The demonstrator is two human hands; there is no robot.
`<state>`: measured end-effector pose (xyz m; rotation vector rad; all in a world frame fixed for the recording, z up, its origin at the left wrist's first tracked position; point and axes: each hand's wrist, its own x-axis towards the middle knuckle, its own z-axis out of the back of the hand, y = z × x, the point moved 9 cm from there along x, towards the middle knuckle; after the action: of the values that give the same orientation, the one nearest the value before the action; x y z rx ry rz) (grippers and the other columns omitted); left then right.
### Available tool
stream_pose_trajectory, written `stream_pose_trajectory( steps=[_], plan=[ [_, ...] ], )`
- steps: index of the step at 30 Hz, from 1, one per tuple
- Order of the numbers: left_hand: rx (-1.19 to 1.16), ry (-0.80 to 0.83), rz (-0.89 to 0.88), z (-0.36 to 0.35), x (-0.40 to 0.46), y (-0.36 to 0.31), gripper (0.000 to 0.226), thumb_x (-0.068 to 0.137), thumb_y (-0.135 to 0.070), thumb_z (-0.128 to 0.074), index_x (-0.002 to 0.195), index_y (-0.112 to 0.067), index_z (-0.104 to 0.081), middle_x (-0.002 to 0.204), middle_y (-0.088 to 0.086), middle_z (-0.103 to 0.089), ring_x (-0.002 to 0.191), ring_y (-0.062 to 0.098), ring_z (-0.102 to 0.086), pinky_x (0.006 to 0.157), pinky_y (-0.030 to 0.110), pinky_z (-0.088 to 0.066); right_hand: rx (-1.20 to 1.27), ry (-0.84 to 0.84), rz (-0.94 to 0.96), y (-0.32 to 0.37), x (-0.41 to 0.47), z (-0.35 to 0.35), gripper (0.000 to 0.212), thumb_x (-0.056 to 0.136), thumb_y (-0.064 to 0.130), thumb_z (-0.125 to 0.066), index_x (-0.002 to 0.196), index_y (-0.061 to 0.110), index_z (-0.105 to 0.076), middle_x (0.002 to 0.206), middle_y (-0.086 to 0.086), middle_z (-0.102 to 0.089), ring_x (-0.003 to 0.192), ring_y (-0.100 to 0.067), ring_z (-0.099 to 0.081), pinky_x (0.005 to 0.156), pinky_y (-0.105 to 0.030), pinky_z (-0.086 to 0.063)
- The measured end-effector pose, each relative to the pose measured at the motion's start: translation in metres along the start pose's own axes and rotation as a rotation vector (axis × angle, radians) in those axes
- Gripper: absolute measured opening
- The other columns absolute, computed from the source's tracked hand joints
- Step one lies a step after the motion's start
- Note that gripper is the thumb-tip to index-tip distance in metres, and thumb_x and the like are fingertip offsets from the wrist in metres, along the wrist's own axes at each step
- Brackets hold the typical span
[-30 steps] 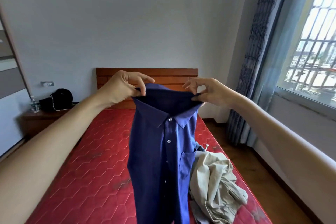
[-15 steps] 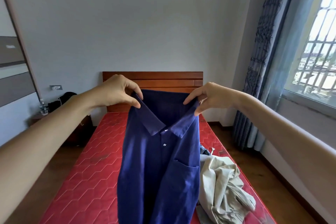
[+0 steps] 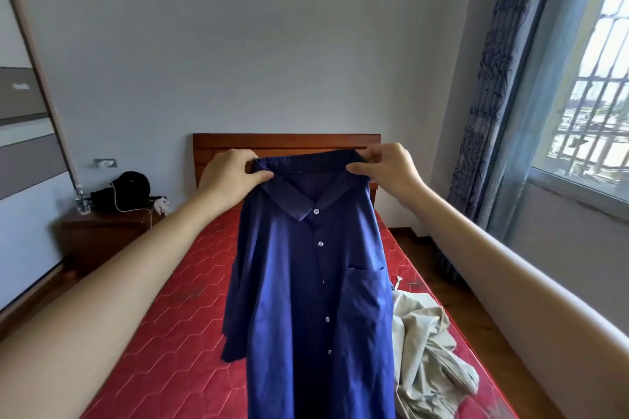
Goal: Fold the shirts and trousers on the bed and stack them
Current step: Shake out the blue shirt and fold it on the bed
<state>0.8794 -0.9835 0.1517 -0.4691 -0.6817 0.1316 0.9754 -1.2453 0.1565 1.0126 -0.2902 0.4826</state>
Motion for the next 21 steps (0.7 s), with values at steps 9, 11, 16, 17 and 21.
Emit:
stream_pose_trajectory(
  steps=[9,11,16,17,21],
  plan=[
    [-0.543,-0.025,0.244,-0.055,-0.017,-0.022,0.025,0.084,-0.023,-0.073,0.078,0.001,-0.070,0.073,0.012,-0.070,0.067,0.023,-0.065,0.057,0.035,-0.051,-0.046,-0.320,0.007,0.022,-0.036,-0.037,0.011,0.076,0.031,-0.071,0.078,0.022,-0.064,0.076,0.009,-0.067,0.071,-0.013,-0.060,0.065,-0.029,-0.045],
    [-0.654,0.001,0.244,-0.057,-0.018,-0.029,0.022,0.088,-0.019,-0.070,0.084,0.003,-0.070,0.082,0.019,-0.072,0.074,0.024,-0.069,0.065,0.036,-0.058,-0.078,-0.316,0.110,0.034,-0.045,-0.046,0.012,0.078,0.028,-0.070,0.079,0.020,-0.062,0.076,0.008,-0.066,0.070,-0.014,-0.059,0.064,-0.031,-0.044],
    [-0.792,0.040,0.197,-0.051,-0.022,-0.039,0.019,0.095,-0.013,-0.059,0.094,0.002,-0.069,0.092,0.017,-0.073,0.085,0.023,-0.072,0.071,0.029,-0.058,-0.073,-0.297,0.300,0.047,-0.054,-0.055,0.015,0.082,0.019,-0.070,0.096,0.016,-0.074,0.089,0.004,-0.069,0.078,-0.019,-0.064,0.070,-0.037,-0.050],
    [-0.823,0.054,0.193,-0.051,-0.023,-0.040,0.019,0.096,-0.012,-0.056,0.097,0.002,-0.069,0.094,0.016,-0.073,0.086,0.021,-0.072,0.071,0.027,-0.057,-0.053,-0.301,0.316,0.048,-0.055,-0.056,0.017,0.083,0.017,-0.069,0.098,0.015,-0.075,0.089,0.002,-0.069,0.076,-0.020,-0.064,0.070,-0.039,-0.051],
    [-0.920,0.073,0.185,-0.053,-0.025,-0.041,0.022,0.098,-0.009,-0.051,0.103,0.003,-0.068,0.097,0.018,-0.073,0.088,0.022,-0.072,0.074,0.029,-0.059,-0.049,-0.330,0.396,0.055,-0.059,-0.057,0.020,0.083,0.013,-0.070,0.103,0.013,-0.076,0.086,0.000,-0.067,0.071,-0.021,-0.062,0.064,-0.041,-0.051]
  ],
)
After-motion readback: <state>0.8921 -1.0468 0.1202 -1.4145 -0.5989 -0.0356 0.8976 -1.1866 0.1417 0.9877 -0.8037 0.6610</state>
